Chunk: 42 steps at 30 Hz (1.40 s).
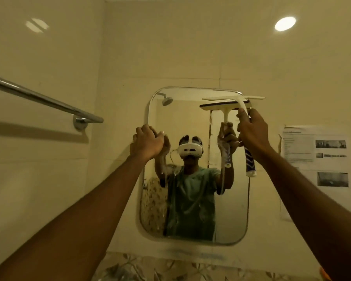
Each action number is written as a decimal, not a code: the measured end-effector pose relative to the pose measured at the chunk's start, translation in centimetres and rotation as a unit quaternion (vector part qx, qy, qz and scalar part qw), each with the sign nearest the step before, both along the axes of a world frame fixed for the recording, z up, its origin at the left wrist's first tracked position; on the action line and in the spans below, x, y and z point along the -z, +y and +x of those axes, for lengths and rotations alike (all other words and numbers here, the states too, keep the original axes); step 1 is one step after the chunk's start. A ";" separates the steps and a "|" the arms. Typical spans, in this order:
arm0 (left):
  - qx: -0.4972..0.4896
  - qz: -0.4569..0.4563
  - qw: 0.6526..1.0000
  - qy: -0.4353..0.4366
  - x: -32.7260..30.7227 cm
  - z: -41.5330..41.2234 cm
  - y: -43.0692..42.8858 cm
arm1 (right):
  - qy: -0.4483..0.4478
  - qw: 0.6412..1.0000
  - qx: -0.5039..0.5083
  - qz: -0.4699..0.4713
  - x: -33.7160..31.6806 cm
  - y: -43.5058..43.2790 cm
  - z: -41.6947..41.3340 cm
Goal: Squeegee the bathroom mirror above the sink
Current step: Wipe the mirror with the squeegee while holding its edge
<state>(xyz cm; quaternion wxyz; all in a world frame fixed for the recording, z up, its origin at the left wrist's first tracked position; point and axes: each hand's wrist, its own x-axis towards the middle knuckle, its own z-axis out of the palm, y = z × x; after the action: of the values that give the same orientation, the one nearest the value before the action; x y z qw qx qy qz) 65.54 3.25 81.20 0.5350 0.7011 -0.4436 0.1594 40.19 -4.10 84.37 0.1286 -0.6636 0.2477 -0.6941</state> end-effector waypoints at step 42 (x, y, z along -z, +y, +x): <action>-0.028 -0.207 0.977 -0.041 0.5 6.4 -5.4 | 0.084 0.978 0.177 0.077 2.9 0.3 4.5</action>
<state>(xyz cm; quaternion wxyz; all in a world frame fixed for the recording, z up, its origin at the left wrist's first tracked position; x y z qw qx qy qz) 71.98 -2.12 80.71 0.6450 0.5803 -0.4028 0.2914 44.71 -3.75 81.47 0.0326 -0.6534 0.4239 -0.6264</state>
